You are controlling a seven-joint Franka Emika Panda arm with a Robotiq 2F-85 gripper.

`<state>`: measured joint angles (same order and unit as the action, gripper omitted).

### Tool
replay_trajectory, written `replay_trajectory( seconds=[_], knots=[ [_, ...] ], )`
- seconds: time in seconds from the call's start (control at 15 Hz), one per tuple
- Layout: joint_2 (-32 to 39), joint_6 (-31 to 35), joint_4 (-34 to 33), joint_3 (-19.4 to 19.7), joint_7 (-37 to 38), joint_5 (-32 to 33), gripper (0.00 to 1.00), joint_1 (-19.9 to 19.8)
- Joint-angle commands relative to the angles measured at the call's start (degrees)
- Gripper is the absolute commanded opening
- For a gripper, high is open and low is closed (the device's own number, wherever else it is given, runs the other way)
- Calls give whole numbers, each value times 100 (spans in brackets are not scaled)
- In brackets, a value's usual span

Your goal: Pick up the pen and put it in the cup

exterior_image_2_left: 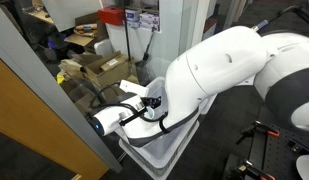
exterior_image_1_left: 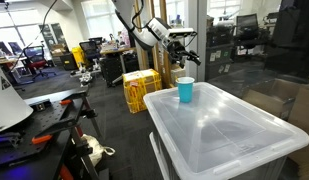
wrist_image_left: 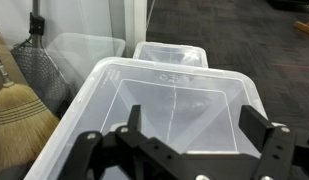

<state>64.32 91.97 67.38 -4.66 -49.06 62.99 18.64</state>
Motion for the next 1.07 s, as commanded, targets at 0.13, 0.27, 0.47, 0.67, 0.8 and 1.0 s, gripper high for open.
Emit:
replay_trajectory(
  seconds=[0.13, 0.27, 0.47, 0.67, 0.8, 1.0],
  knots=[
    [-925, 72, 1040, -99, 412, -262, 100, -291],
    [-1165, 119, 1327, -125, 554, -284, 100, -393],
    [-1514, 256, 1771, -184, 658, -248, 100, -560],
    [-1891, 367, 2251, -212, 685, -200, 100, -710],
    [-2186, 529, 2625, -227, 672, -161, 100, -833],
    [-2612, 917, 3183, -223, 643, -80, 100, -1035]
  ],
)
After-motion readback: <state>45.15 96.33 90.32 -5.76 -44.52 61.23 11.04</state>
